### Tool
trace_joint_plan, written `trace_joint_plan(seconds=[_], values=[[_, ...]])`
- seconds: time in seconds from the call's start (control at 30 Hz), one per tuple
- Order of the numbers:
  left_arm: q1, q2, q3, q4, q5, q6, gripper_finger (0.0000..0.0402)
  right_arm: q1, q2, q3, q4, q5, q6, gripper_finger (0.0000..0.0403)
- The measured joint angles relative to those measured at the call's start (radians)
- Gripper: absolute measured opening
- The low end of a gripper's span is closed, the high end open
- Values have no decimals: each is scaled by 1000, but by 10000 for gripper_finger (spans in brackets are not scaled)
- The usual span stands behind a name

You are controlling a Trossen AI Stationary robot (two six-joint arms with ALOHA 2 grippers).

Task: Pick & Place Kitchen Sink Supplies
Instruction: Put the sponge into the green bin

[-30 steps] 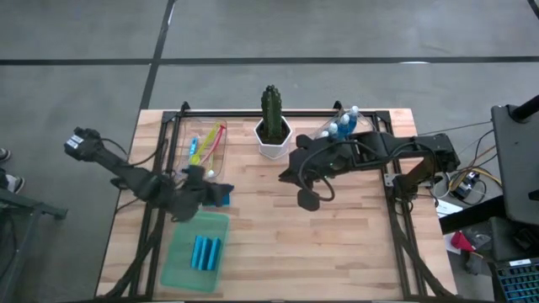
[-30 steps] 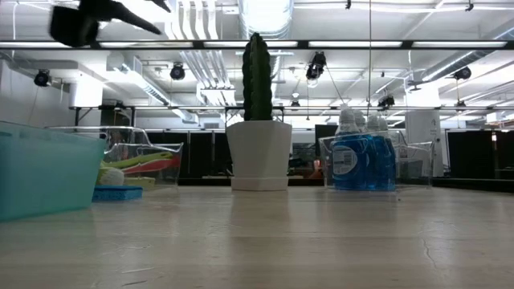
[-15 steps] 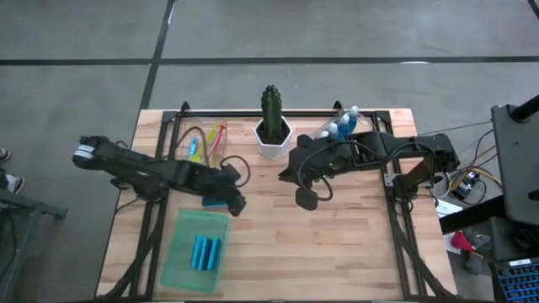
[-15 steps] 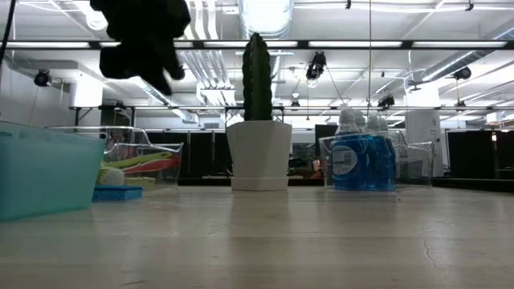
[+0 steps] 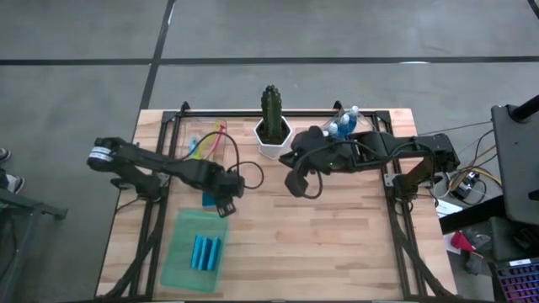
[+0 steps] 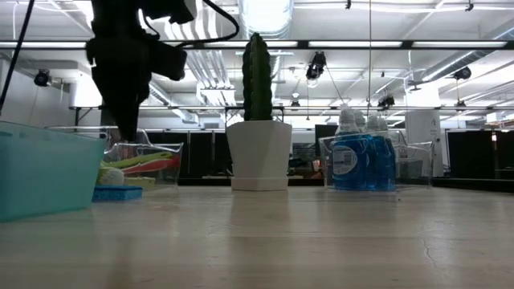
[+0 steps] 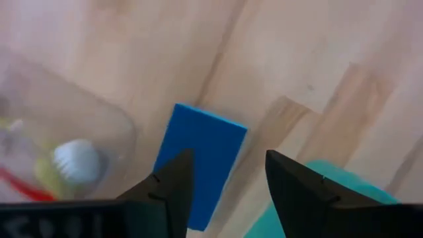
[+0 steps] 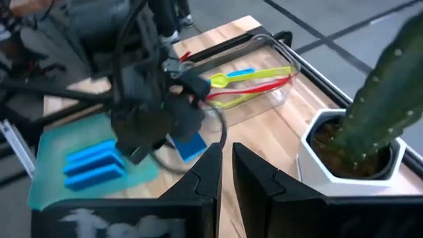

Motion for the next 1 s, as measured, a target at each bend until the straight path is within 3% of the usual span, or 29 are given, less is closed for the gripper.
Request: trace_joint_plan(seconds=[0.33,0.47,0.7,1.0], values=[[4,133,10,67,52,176,170,3,0,0,4,29,120,34],[25,206,23,62,94,180,168,3,0,-2,16,35,143,34],[37,306,62,-48,52,194,167,3,0,-19,65,51,152,34],[37,329,138,-63,83,206,167,3,0,-47,102,52,152,34]])
